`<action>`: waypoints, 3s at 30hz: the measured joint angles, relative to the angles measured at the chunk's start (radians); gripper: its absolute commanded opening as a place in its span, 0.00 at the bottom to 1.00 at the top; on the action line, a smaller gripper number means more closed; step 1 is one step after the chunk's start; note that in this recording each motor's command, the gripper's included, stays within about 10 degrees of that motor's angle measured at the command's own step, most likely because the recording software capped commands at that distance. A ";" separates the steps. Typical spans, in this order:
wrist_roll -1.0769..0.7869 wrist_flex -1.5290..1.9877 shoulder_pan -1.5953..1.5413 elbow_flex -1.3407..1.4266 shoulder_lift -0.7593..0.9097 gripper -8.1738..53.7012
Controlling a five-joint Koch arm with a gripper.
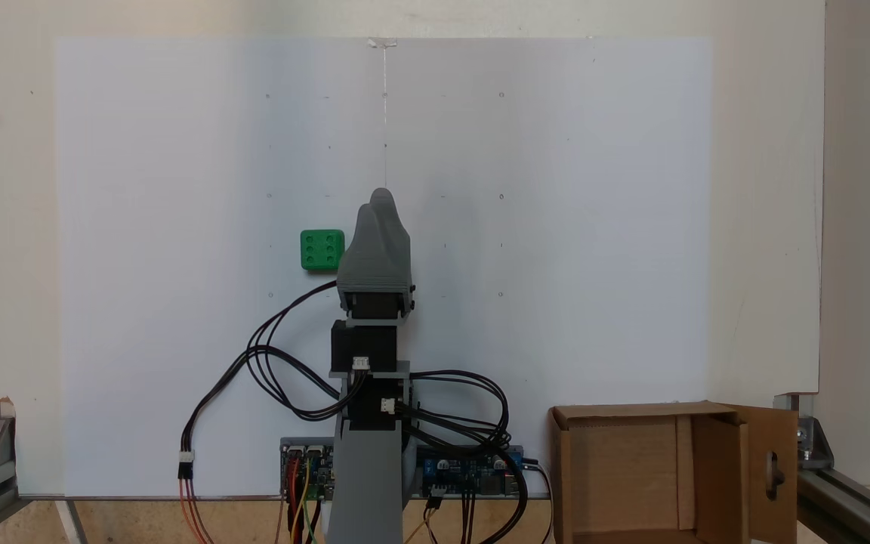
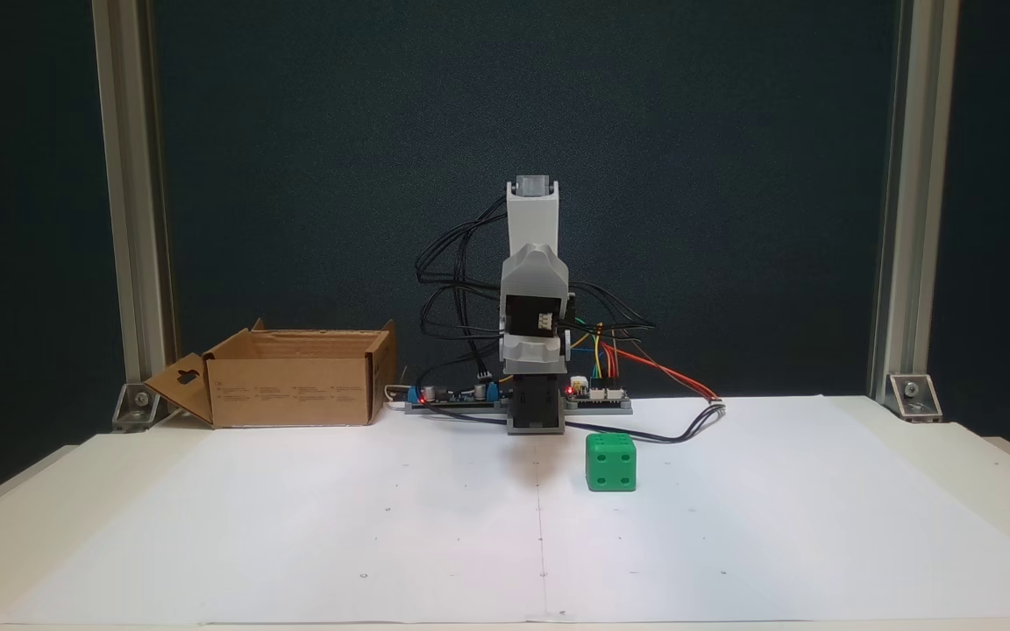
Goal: Grasp a green dice and put it in the bin.
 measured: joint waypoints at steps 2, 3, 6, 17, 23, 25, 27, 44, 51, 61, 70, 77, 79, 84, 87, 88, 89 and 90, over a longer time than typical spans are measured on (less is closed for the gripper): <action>0.000 0.000 0.015 0.000 0.000 0.85; 0.000 0.000 0.012 0.000 0.000 0.85; 0.000 0.000 0.014 0.000 0.000 0.85; 0.000 0.000 0.015 0.000 0.000 0.85; 0.000 0.000 0.015 0.000 0.000 0.85; 0.000 0.000 0.015 0.000 0.000 0.85; 0.000 0.000 0.015 0.000 0.000 0.85; 0.000 0.000 0.015 0.000 0.000 0.85; 0.000 0.000 0.015 0.000 0.000 0.85; 0.000 0.000 0.015 0.000 0.000 0.82; 0.000 0.308 0.015 -0.064 0.000 0.81; 0.000 0.784 0.015 -0.241 0.000 0.81; 0.000 0.922 0.015 -0.295 0.000 0.81; 0.000 1.256 0.006 -0.505 0.000 0.81; 0.002 1.447 -0.005 -0.630 0.000 0.81; 0.009 1.511 -0.005 -0.638 0.000 0.81; 0.020 1.574 -0.008 -0.640 0.000 0.81; 0.031 1.640 -0.011 -0.644 0.000 0.81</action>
